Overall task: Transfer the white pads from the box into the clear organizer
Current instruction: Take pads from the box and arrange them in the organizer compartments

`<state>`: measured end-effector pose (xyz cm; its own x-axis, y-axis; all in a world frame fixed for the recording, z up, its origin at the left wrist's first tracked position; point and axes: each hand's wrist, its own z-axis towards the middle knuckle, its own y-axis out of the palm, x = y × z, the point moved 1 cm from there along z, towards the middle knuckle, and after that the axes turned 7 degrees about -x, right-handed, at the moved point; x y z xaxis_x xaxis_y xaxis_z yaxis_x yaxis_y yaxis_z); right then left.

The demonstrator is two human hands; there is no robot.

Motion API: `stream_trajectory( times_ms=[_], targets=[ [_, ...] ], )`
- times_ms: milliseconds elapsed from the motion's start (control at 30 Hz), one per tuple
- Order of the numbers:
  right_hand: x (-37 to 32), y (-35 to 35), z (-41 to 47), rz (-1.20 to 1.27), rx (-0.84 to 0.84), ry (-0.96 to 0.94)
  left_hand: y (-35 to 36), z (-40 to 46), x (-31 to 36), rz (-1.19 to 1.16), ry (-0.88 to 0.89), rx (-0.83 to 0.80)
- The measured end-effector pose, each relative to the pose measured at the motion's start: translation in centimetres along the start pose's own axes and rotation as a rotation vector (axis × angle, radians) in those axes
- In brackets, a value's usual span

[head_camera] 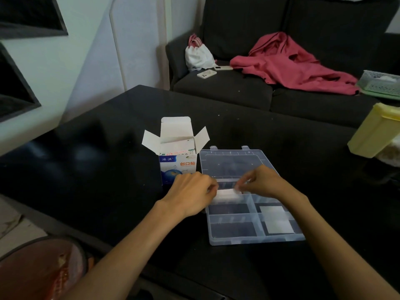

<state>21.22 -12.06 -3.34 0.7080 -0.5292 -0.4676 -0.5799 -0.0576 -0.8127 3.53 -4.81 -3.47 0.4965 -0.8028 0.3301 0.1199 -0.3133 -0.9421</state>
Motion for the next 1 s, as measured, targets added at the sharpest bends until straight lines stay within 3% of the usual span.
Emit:
stream_trajectory(
  times_ms=[333,433,500,533,600,700,867,1000],
  targets=[
    [0.9,0.1,-0.5,0.154,0.091,-0.014,-2.2,-1.5,0.3,-0.076,0.059,0.435],
    [-0.5,-1.4,-1.6,0.075,0.179,-0.025,-3.7,-2.8,-0.4,-0.075,0.127,0.805],
    [-2.8,-3.1,-2.6,0.083,0.324,-0.142,-4.9,-3.2,-1.5,-0.044,0.038,0.978],
    [-4.4,-3.9,-3.2,0.093,0.392,-0.226,-5.5,-3.3,-2.2,-0.029,-0.058,0.983],
    [-8.3,-4.8,-3.9,0.076,0.470,-0.408,-5.7,-3.1,-4.0,-0.022,-0.282,0.841],
    [-13.0,-4.6,-2.8,-0.074,0.371,-0.588,-4.8,-2.9,-6.0,-0.192,-0.458,0.568],
    [-14.9,-3.1,1.5,-0.367,0.102,-0.511,-4.1,-2.1,-7.7,-0.855,-0.426,0.448],
    [-14.5,-2.9,2.9,-0.328,-0.040,-0.414,-3.9,-1.8,-7.7,-1.048,-0.394,0.414]
  ],
)
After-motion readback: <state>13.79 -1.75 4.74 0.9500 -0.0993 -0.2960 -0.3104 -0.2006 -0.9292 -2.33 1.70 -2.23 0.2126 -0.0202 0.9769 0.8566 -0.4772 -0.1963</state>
